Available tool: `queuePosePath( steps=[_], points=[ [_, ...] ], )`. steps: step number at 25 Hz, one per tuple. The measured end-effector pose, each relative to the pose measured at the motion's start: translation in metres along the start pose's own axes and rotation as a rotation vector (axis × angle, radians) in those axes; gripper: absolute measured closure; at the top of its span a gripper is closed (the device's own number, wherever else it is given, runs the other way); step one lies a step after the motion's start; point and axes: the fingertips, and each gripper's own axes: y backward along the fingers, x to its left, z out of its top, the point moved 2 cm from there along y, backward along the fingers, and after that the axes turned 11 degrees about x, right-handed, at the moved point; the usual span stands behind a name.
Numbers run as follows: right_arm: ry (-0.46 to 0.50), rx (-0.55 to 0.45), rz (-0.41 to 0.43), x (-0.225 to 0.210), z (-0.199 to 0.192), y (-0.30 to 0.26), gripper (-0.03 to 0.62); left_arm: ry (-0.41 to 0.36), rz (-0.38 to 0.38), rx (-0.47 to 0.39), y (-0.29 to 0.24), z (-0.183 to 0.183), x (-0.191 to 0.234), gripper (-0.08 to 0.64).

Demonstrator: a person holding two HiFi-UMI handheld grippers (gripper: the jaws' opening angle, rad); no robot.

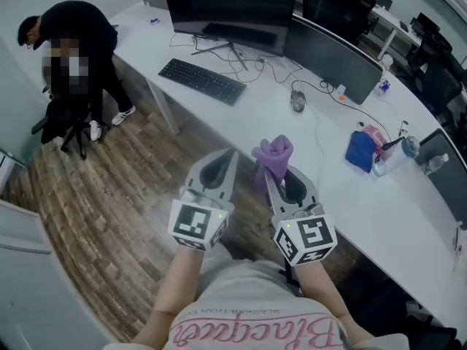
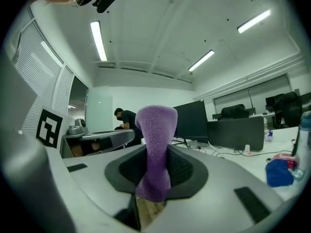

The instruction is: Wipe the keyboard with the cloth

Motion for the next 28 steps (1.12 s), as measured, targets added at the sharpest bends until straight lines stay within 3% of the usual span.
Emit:
queuePosePath(
  steps=[15,28],
  points=[
    [0.014,0.014,-0.019,0.075,0.043,-0.179,0.503,0.000,-0.009,0.019,-0.022,-0.004,0.202,0.554],
    [0.040,0.052,0.018,0.100,0.059,-0.253,0.503,0.047,0.053,0.035,-0.021,-0.018,0.284,0.554]
  ],
)
